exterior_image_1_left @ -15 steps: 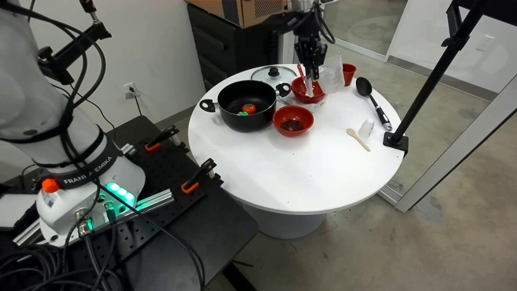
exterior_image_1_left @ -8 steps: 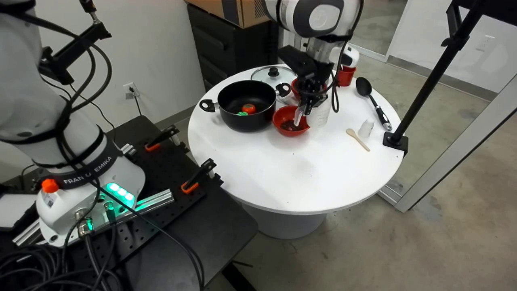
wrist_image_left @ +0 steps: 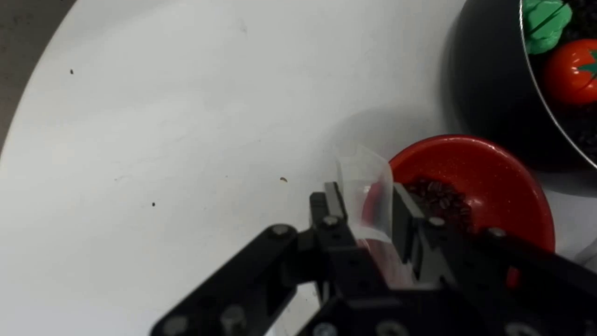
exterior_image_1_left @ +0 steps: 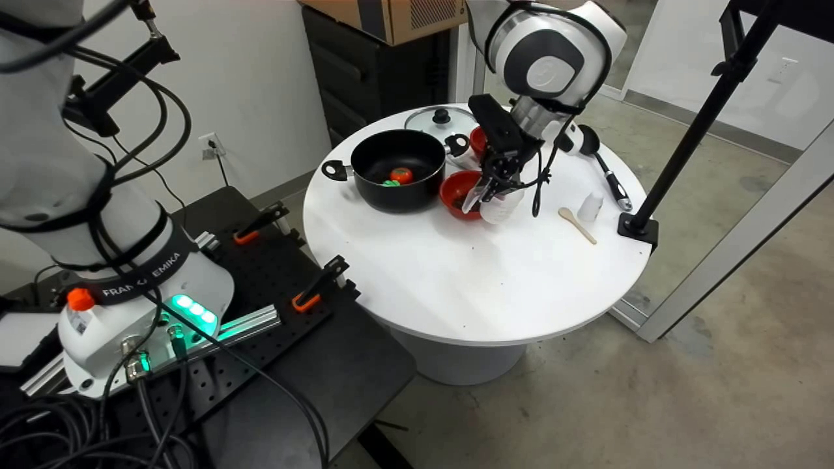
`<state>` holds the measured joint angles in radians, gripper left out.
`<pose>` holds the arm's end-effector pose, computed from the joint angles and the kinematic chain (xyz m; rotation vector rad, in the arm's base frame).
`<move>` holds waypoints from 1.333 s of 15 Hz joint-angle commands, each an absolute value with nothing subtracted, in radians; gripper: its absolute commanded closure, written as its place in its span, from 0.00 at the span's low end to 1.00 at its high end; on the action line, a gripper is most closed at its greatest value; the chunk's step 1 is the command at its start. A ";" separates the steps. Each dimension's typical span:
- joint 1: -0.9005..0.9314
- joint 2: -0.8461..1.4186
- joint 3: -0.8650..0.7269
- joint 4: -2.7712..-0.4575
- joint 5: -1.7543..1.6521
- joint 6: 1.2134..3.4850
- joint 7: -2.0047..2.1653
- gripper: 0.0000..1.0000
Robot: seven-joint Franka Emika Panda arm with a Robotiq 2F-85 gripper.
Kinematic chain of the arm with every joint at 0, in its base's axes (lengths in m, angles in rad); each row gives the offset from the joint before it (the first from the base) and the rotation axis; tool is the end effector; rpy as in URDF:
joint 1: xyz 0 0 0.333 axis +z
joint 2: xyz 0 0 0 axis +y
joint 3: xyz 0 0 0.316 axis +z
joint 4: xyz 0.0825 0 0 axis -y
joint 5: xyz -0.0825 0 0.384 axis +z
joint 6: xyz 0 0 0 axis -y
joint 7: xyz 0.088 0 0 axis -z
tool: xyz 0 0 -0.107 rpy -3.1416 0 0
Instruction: Pour the contents of the clear jar into the pot
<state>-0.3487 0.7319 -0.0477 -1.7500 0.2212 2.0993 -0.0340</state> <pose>0.5724 -0.2271 0.1288 -2.7970 0.7215 0.4994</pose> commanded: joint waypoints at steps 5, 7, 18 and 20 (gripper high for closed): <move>-0.384 0.829 -0.093 -1.565 0.271 1.990 -0.019 0.93; -0.375 0.860 -0.103 -1.537 0.259 2.002 0.003 0.93; -0.352 1.013 -0.122 -1.397 0.238 2.029 0.080 0.93; -0.351 1.012 -0.125 -1.388 0.238 2.036 0.086 0.46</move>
